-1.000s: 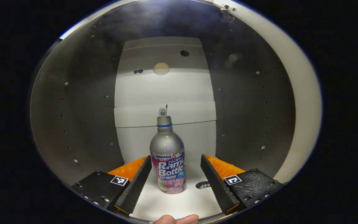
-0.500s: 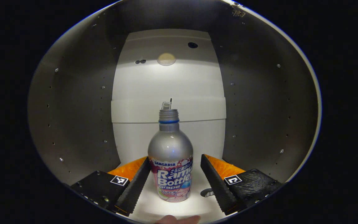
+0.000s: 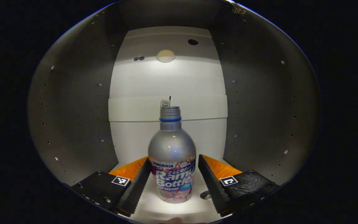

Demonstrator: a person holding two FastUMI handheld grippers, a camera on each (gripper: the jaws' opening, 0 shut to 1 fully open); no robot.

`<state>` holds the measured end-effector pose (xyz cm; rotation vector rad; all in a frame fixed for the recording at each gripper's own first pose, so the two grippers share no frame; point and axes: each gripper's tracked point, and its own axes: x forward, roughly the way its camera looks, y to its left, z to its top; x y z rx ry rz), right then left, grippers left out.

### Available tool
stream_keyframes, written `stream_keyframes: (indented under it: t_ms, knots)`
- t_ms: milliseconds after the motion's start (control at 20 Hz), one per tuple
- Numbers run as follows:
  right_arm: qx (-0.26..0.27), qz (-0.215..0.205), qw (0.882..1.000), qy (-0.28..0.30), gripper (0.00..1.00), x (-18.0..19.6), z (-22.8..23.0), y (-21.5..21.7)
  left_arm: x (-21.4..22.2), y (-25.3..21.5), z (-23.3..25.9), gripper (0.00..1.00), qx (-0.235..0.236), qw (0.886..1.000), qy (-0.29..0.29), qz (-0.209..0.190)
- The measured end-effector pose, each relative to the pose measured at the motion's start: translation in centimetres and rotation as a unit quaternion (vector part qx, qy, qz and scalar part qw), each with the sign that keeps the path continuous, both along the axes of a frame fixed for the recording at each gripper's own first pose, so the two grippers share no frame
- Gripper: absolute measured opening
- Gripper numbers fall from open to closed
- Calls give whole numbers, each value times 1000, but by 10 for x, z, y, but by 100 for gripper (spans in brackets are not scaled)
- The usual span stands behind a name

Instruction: Open the cabinet door with the right hand, grasp the bottle in the cabinet with the left hand and place it on the coaster, then close the cabinet door with the right hand.

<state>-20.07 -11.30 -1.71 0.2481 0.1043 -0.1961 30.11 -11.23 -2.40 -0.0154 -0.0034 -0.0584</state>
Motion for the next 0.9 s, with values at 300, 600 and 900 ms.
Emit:
stream_keyframes:
  t_ms: [300, 600, 900]
  knots:
    - [-39, -3, 999, 7, 84, 1, 0, 1, -15, 9, 12, 77, -31, 999, 4, -9]
    - [-39, 13, 999, -5, 84, 2, -4, 0, -27, 5, 22, 75, -9, 998, -16, -55]
    - [-33, 60, 998, -10, 84, -1, -11, 2, -34, 4, 27, 75, -10, 997, -43, -55]
